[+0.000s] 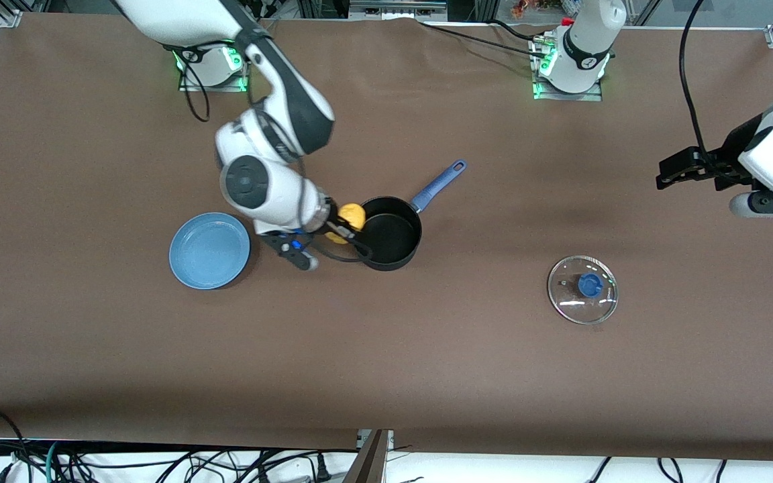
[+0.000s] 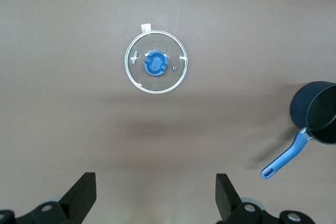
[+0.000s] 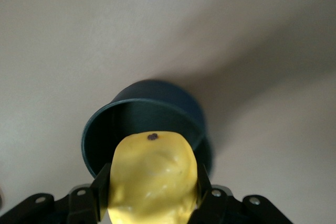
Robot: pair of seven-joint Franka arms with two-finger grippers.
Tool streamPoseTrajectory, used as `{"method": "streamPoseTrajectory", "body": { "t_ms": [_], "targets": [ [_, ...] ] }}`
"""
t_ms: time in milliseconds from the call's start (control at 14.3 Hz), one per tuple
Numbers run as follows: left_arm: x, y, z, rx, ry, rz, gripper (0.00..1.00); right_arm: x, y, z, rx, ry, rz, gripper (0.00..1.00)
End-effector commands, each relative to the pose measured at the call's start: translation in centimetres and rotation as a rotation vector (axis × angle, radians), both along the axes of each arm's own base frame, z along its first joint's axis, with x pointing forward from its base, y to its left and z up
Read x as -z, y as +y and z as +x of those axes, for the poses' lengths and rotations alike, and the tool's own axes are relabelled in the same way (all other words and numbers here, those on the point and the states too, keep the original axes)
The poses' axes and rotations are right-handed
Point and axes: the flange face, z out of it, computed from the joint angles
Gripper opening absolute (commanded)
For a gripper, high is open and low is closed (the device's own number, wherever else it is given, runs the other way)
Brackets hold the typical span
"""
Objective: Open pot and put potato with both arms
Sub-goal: 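Carry the yellow potato with the right gripper over the saucepan and lower it, then release the potato into the saucepan and withdraw the right gripper toward the plate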
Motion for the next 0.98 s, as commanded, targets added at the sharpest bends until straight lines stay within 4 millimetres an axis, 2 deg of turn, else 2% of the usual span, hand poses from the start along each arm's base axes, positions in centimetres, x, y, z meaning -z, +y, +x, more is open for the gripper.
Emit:
{"method": "streamPoseTrajectory", "body": {
  "t_ms": [0,210,350,490,561,631,701,911],
  "targets": [
    [-0.3,-0.2,-0.2,-0.011,0.004,0.025,1.0,4.2,3.2,-0.2,0.05,-0.035,-0.002,0.43],
    [-0.3,0.0,-0.2,-0.014,0.002,0.024,1.0,7.6,5.3,-1.6,0.045,-0.064,-0.031,0.43],
    [-0.3,0.0,-0.2,-0.015,0.002,0.024,1.0,10.1,5.7,-2.3,0.032,-0.049,-0.052,0.43],
    [-0.3,0.0,-0.2,-0.017,0.004,0.026,1.0,11.6,6.5,-3.3,0.002,-0.046,-0.076,0.47],
    [-0.3,0.0,-0.2,-0.017,0.004,0.026,1.0,12.0,6.4,-3.3,-0.001,-0.043,-0.082,0.6],
    [-0.3,0.0,-0.2,-0.017,0.002,0.027,1.0,12.5,6.4,-3.4,-0.001,-0.039,-0.086,0.85],
    [-0.4,-0.1,-0.3,-0.024,0.001,0.028,1.0,12.3,6.5,-3.5,-0.004,-0.041,-0.084,1.0],
    [-0.4,-0.1,-0.3,-0.056,0.002,0.03,1.0,9.6,6.7,-3.1,-0.013,-0.065,-0.067,1.0]
  ]
}}
